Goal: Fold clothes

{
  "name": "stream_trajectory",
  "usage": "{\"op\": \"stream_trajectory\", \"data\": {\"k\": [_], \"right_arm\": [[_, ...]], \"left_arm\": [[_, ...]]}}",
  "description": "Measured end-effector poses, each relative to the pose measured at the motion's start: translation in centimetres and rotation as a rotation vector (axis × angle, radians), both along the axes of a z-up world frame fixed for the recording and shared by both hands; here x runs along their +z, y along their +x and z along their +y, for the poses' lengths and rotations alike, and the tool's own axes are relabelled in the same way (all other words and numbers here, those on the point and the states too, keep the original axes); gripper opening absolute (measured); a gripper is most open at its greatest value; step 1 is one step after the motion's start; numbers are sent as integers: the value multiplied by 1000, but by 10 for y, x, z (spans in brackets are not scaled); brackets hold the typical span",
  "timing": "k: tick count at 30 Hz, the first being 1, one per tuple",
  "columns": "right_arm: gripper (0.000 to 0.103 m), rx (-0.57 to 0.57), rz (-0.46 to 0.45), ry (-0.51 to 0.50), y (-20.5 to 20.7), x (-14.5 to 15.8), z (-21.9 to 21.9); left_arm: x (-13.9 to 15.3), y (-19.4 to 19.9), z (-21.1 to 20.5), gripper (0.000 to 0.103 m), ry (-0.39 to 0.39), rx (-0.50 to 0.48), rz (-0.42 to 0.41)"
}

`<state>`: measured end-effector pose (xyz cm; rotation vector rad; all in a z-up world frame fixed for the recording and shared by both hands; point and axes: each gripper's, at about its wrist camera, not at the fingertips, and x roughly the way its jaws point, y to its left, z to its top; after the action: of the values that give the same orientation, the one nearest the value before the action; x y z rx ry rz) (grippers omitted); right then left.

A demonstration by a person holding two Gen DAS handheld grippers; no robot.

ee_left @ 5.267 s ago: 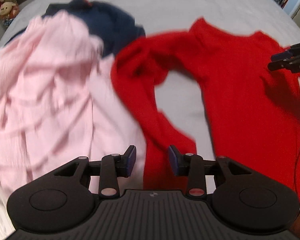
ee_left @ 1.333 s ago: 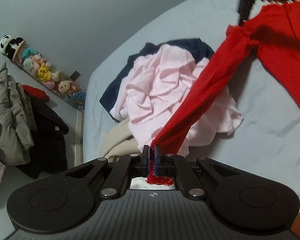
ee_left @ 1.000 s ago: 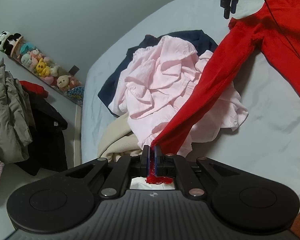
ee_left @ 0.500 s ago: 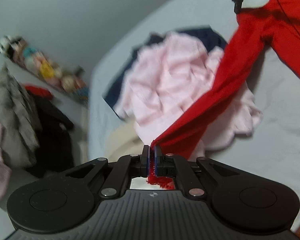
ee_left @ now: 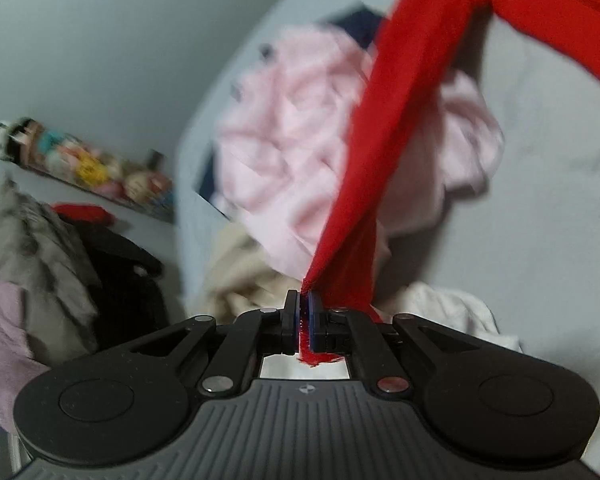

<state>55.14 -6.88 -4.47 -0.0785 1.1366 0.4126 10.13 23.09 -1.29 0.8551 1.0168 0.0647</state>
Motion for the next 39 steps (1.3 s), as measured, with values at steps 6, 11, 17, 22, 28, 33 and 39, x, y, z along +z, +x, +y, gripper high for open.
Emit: {"op": "stream_trajectory", "data": {"k": [6,11,17,22,28,33,39], "right_arm": [[30,-15,-40,-30,-7,14,4],[37,-11,-126,-65,-21,39,-3],[38,72,-110,-57,-51,53,4],[38,148,-82,-58,-88,56,10],[38,226,-22,-50,-143,62,-2],[39,254,25,-64,-179,49,-21],[39,253,31,-25,-204,23,-22]], "left_arm": [[-15,1,22,8,-200,141,67],[4,-21,44,21,-360,207,57],[49,-39,69,36,-525,255,-26],[60,-6,74,36,-561,230,-56],[15,39,60,15,-488,188,53],[12,42,64,2,-503,207,45],[41,46,86,2,-526,257,-22]]}}
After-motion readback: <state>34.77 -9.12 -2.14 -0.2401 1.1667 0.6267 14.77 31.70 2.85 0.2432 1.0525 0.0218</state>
